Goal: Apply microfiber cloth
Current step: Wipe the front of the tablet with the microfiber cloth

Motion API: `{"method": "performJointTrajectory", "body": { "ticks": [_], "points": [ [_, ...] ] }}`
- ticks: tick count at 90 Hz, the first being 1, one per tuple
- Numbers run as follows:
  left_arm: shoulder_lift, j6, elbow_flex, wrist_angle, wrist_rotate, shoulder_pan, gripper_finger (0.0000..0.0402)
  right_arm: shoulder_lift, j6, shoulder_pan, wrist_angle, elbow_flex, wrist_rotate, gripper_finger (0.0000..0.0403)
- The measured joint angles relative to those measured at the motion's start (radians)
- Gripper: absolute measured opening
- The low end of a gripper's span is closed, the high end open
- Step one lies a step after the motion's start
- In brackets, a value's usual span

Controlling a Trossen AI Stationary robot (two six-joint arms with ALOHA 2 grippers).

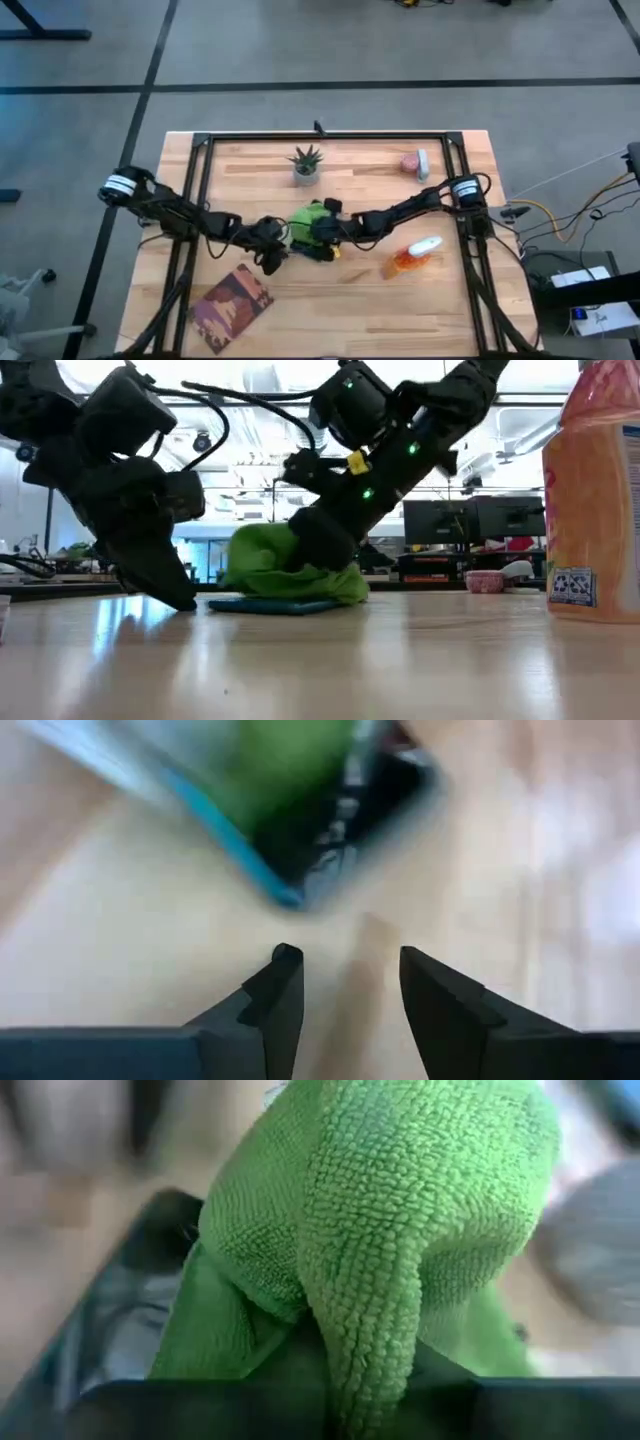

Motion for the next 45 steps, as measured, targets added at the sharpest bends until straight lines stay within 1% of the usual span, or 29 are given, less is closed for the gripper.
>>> {"method": "performJointTrajectory", "body": {
  "ticks": [6, 14, 28, 32, 36, 45],
  "points": [
    [0.01, 0.03, -0.001, 0.066, 0.039, -0.022, 0.0137, -0.033, -0.002, 0.0, -0.039, 0.0, 0.02, 0.0003],
    [-0.006, 0.064, 0.001, 0.079, 0.068, -0.03, 0.0132, -0.07, -0.004, 0.001, -0.093, 0.0, 0.036, 0.0003],
    [-0.071, 0.12, 0.001, 0.003, 0.053, -0.019, 0.0123, -0.136, 0.006, 0.015, -0.148, 0.0, 0.067, 0.0003],
    [-0.101, 0.149, 0.002, -0.043, 0.025, -0.01, 0.012, -0.153, 0.01, 0.021, -0.156, 0.0, 0.084, 0.0003],
    [-0.138, 0.178, 0.002, -0.114, -0.027, 0.0, 0.0116, -0.164, 0.019, 0.025, -0.161, 0.0, 0.102, 0.0003],
    [-0.206, 0.231, 0.002, -0.214, -0.195, 0.02, 0.0107, -0.185, 0.046, 0.032, -0.213, -0.001, 0.153, 0.0003]
  ]
}}
